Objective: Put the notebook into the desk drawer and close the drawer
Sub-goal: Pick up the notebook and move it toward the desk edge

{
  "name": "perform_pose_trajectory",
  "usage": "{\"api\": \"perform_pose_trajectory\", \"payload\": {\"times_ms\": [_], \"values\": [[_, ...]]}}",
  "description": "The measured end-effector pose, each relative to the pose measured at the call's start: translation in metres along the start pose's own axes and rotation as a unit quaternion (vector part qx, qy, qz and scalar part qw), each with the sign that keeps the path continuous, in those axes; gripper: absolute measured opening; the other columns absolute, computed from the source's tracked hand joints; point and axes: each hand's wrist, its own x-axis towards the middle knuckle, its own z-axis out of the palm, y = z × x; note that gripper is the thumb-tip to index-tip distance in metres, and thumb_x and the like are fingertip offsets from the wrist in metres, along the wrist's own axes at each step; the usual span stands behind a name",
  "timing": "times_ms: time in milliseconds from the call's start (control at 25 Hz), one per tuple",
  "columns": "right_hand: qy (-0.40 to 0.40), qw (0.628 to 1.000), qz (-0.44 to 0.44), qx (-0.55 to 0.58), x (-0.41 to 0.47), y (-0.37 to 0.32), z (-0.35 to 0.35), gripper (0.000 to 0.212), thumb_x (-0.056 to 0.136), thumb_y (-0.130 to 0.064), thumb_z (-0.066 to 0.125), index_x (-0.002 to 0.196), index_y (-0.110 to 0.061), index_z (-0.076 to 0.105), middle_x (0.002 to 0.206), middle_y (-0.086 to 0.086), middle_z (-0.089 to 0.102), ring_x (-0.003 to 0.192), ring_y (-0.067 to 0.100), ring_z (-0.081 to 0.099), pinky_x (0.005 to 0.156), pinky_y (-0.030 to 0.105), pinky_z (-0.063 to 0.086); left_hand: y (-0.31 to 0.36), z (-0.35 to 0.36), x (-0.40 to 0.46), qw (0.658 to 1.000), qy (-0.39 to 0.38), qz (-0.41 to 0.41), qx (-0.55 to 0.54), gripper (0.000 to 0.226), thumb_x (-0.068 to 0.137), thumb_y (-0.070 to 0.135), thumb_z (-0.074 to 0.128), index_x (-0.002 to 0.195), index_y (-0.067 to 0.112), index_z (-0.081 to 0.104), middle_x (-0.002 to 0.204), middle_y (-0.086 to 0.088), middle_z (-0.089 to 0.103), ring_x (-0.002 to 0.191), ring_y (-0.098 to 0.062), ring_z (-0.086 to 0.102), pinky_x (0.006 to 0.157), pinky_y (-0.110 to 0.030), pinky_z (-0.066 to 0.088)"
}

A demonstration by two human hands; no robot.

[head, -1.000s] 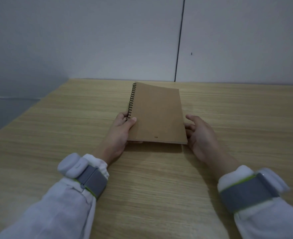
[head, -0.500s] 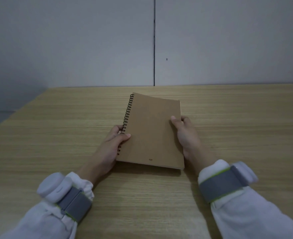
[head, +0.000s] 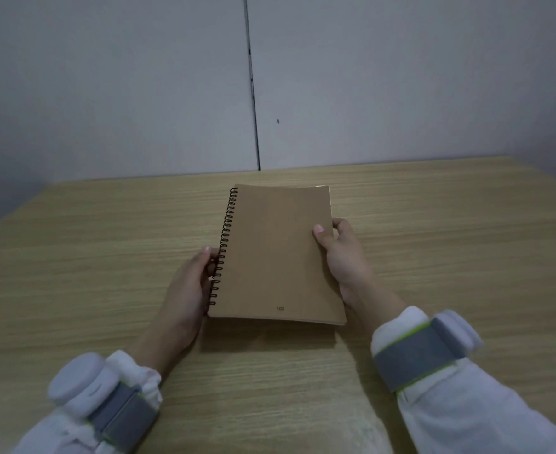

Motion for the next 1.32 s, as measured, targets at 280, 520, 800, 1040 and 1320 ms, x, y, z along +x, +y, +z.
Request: {"api": "perform_pose_trajectory", "payload": {"times_ms": [280, 520, 800, 1040, 1320], "values": [[0.010, 1.000, 0.009, -0.018, -0.008, -0.006, -0.037, 0.025, 0.093, -0.020, 0.046, 0.117, -0.013, 0.044, 0.089, 0.008, 0.063, 0.071, 0.017, 0.059, 0.056, 0.028, 0.053, -0.009, 0.012, 0.001, 0.987, -0.059, 0.020, 0.148, 0.034, 0.085, 0.003, 0.040, 0.066, 0.020, 0.063, 0.050, 0.007, 0.062, 0.043, -0.011, 0.047, 0.038, -0.018, 0.036], [0.038, 0.999, 0.018, -0.030, -0.013, -0.007, -0.083, 0.030, 0.093, -0.019, 0.047, 0.121, -0.010, 0.043, 0.085, 0.006, 0.062, 0.068, 0.017, 0.058, 0.061, 0.032, 0.051, -0.019, 0.035, -0.002, 0.952, -0.077, 0.099, 0.281, 0.026, 0.086, -0.002, 0.044, 0.074, 0.015, 0.060, 0.059, -0.002, 0.061, 0.044, 0.000, 0.053, 0.043, -0.008, 0.039], [0.093, 0.993, 0.009, -0.071, -0.015, -0.016, -0.149, 0.026, 0.092, -0.020, 0.048, 0.117, -0.012, 0.045, 0.080, 0.004, 0.061, 0.062, 0.015, 0.058, 0.042, 0.017, 0.050, -0.032, 0.075, -0.014, 0.835, -0.184, 0.233, 0.464, 0.026, 0.082, 0.000, 0.053, 0.074, 0.023, 0.059, 0.075, 0.008, 0.065, 0.074, -0.005, 0.057, 0.067, -0.012, 0.040], [0.138, 0.986, 0.001, -0.088, -0.014, -0.024, -0.199, 0.016, 0.092, -0.018, 0.049, 0.108, -0.016, 0.047, 0.079, 0.004, 0.061, 0.062, 0.015, 0.058, 0.043, 0.017, 0.050, -0.045, 0.117, -0.015, 0.788, -0.221, 0.285, 0.499, 0.017, 0.081, 0.006, 0.052, 0.078, 0.021, 0.060, 0.079, 0.008, 0.058, 0.082, -0.015, 0.051, 0.072, -0.020, 0.036], [0.203, 0.972, -0.009, -0.116, -0.005, -0.034, -0.254, 0.027, 0.091, -0.018, 0.050, 0.117, -0.010, 0.049, 0.089, 0.010, 0.061, 0.063, 0.015, 0.057, 0.043, 0.018, 0.049, -0.057, 0.154, -0.025, 0.764, -0.260, 0.311, 0.501, 0.011, 0.080, 0.014, 0.053, 0.079, 0.022, 0.061, 0.080, 0.023, 0.048, 0.084, -0.003, 0.046, 0.071, -0.013, 0.033]]}}
